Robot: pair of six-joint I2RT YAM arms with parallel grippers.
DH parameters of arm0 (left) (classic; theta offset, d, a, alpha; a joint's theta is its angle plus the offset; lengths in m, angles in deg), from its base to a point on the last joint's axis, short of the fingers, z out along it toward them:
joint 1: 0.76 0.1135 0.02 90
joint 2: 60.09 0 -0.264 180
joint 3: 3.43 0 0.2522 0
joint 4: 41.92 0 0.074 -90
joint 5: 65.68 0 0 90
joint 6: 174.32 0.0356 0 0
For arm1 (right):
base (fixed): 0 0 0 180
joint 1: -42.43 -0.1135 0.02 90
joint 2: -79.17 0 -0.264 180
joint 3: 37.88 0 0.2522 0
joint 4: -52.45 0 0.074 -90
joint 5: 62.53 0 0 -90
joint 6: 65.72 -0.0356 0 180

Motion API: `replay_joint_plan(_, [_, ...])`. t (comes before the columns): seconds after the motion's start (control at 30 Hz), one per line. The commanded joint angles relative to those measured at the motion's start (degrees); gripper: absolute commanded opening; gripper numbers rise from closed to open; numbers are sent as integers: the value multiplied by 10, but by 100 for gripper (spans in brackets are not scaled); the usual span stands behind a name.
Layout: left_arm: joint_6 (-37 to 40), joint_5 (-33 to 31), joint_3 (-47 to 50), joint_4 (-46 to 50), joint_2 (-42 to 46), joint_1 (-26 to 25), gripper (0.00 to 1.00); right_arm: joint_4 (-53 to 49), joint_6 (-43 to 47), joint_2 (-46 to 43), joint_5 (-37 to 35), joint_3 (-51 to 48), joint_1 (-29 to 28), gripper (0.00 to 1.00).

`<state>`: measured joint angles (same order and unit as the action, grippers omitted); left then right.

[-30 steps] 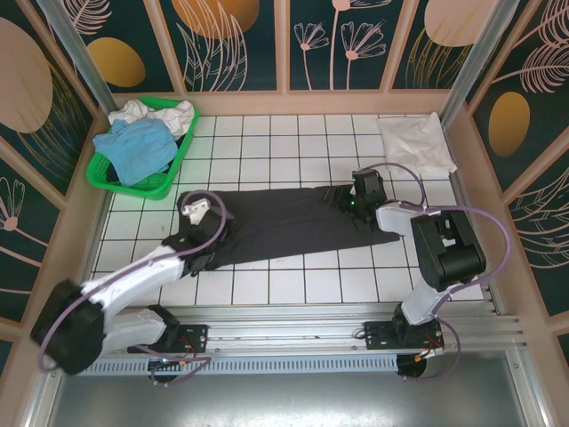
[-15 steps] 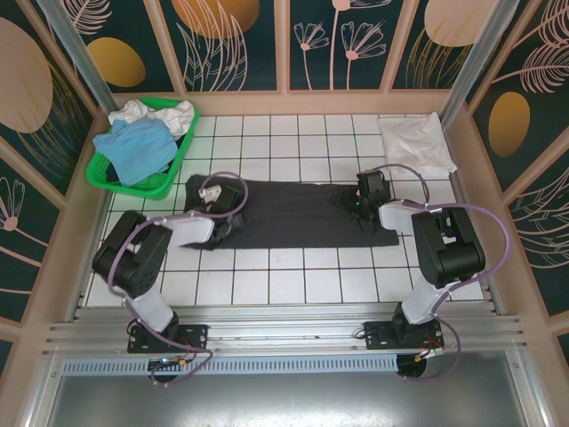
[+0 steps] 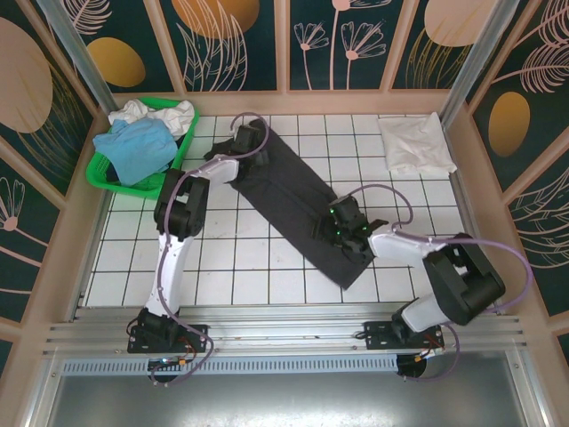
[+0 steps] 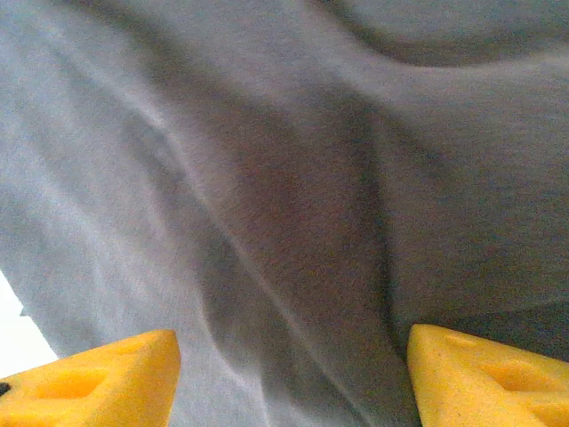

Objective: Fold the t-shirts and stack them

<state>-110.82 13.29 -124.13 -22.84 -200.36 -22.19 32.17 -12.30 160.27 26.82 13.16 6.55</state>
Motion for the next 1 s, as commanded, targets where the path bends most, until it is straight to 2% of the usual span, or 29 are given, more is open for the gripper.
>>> replay_joint_plan(0.0, [37, 132, -133, 70, -94, -1, 91, -22, -13, -57, -40, -5, -2, 69])
replay_joint_plan(0.1, [21, 194, -231, 107, -153, -1, 89, 12, 15, -27, -36, 7, -1, 69])
replay_joint_plan(0.2, [2, 245, -233, 76, -165, -1, 89, -12, 7, 42, -36, 31, -12, 68])
replay_joint_plan(0.4, [-29, 309, -224, 29, -162, -1, 89, -13, -52, 103, -23, 31, -107, 68])
replay_joint_plan(0.47, [-45, 348, -225, 4, -164, -1, 89, 10, -76, 113, -5, 36, -143, 68])
replay_joint_plan(0.53, [-61, 392, -236, -18, -170, -3, 90, 31, -86, 127, 35, 57, -181, 68])
replay_joint_plan(0.6, [-67, 415, -254, -25, -173, -4, 91, 6, -88, 134, 18, 95, -204, 68])
replay_joint_plan(0.77, [-55, 416, -285, -3, -140, -3, 97, -28, -75, 88, -17, 131, -207, 69])
replay_joint_plan(0.97, [-27, 380, -221, 5, -30, -2, 99, -72, -108, 4, -57, 71, -207, 70])
